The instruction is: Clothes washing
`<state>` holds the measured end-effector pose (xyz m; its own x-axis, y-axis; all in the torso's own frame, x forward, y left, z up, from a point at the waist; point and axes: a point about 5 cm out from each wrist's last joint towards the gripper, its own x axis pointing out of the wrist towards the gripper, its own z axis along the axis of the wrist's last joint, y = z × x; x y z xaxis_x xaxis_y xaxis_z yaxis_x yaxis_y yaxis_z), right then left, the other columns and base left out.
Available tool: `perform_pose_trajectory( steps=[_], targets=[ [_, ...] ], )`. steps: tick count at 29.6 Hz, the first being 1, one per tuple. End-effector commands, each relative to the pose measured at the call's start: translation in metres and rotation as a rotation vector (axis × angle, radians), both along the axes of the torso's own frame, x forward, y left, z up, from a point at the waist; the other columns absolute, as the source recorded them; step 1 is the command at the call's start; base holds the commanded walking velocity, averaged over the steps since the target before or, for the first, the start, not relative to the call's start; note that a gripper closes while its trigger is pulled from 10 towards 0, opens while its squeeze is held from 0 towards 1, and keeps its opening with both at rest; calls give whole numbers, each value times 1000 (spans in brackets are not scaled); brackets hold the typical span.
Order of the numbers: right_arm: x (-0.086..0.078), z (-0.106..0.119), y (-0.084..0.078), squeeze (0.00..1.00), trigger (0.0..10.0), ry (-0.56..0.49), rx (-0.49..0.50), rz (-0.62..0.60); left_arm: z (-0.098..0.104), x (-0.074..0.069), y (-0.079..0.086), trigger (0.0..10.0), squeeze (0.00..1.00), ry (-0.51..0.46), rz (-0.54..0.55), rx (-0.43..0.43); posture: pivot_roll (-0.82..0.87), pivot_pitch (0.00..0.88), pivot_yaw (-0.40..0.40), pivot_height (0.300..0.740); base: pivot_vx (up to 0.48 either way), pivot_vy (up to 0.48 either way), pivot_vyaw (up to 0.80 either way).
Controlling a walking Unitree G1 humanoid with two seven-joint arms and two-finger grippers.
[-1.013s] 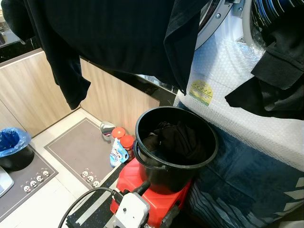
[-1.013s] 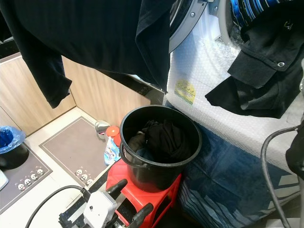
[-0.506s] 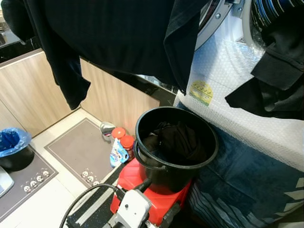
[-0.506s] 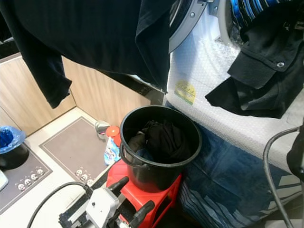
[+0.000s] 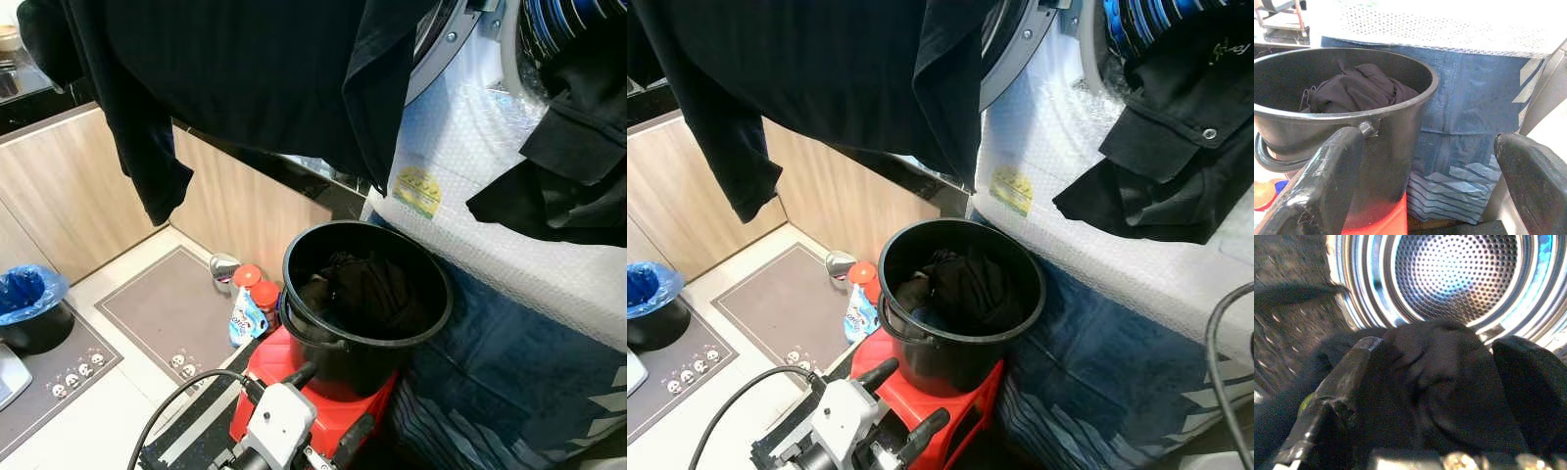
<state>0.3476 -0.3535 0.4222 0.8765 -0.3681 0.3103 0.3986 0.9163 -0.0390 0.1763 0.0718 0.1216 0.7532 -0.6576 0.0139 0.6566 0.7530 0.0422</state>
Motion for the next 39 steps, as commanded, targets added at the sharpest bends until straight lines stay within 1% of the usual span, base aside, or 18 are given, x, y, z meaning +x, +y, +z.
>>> perform_pose_trajectory(
  steps=[1, 2, 4, 6, 7, 9, 11, 12, 15, 17, 20, 22, 23, 27, 28, 33, 37, 39],
  targets=[
    [-8, 10, -3, 0, 10000, -58, 22, 57, -1, -1, -2, 10000, 0, 3, -17, -13, -69, 133, -30, 740, 0, 0, 0],
    [-9, 12, 0, 0, 10000, -84, 26, 101, -1, -1, -2, 10000, 0, 2, -18, -14, -71, 133, -28, 740, 0, 0, 0],
    [-9, 13, 3, 0, 10000, -113, 18, 141, -1, 0, -2, 10000, 0, 2, -20, -14, -72, 135, -27, 740, 0, 0, 0],
    [-9, 12, 14, 0, 10000, -164, -15, 281, -1, 1, -2, 10000, 0, 0, -22, -13, -75, 138, -24, 740, 0, 0, 0],
    [-10, 10, 22, 0, 10000, -193, -52, 348, -1, 1, -2, 10000, 0, -1, -23, -13, -76, 139, -22, 740, 0, 0, 0],
    [-12, 6, 32, 0, 10000, -219, -98, 421, 0, 2, -1, 10000, 0, -1, -23, -13, -78, 141, -19, 740, 0, 0, 0],
    [-13, -7, 48, 0, 10000, -213, -140, 550, 0, 3, -1, 10000, 0, -2, -24, -12, -77, 142, -16, 740, 0, 0, 0],
    [-16, -21, 61, 0, 10000, -198, -166, 664, 0, 3, -1, 10000, 0, -4, -25, -10, -77, 142, -15, 740, 0, 0, 0],
    [-20, -39, 74, 0, 10000, -172, -183, 791, 0, 4, 0, 10000, 0, -7, -25, -8, -73, 141, -13, 740, 0, 0, 0],
    [-23, -47, 80, 0, 10000, -157, -188, 850, 0, 4, 0, 10000, 0, -8, -24, -6, -70, 139, -10, 740, 0, 0, 0],
    [-33, -66, 93, 0, 10000, -111, -251, 962, 0, 5, 1, 10000, 0, -10, -24, -2, -70, 138, -8, 740, 0, 0, 0],
    [-39, -79, 99, 0, 10000, -65, -282, 1019, 0, 5, 2, 10000, 0, -12, -23, 2, -68, 135, -5, 740, 0, 0, 0],
    [-47, -97, 105, 0, 10000, 3, -310, 1090, -1, 6, 4, 10000, 0, -15, -24, 11, -68, 135, -5, 740, 0, 0, 0],
    [-50, -117, 109, 0, 10000, 104, -293, 1131, -3, 8, 6, 10000, 0, -16, -25, 24, -68, 130, 0, 740, 0, 0, 0],
    [-52, -127, 111, 0, 10000, 155, -300, 1150, -4, 9, 7, 10000, 0, -15, -27, 30, -68, 130, 4, 740, 0, 0, 0],
    [-57, -154, 116, 0, 10000, 284, -321, 1190, -9, 10, 10, 10000, 0, 0, -36, 58, -68, 131, 7, 740, 0, 0, 0],
    [-58, -168, 118, 0, 10000, 337, -311, 1197, -16, 12, 13, 10000, 0, 16, -32, 75, -68, 131, 7, 740, 0, 0, 0],
    [-59, -169, 118, 0, 10000, 344, -313, 1200, -17, 12, 14, 10000, 0, 19, -31, 76, -68, 131, 7, 740, 0, 0, 0]
  ],
)
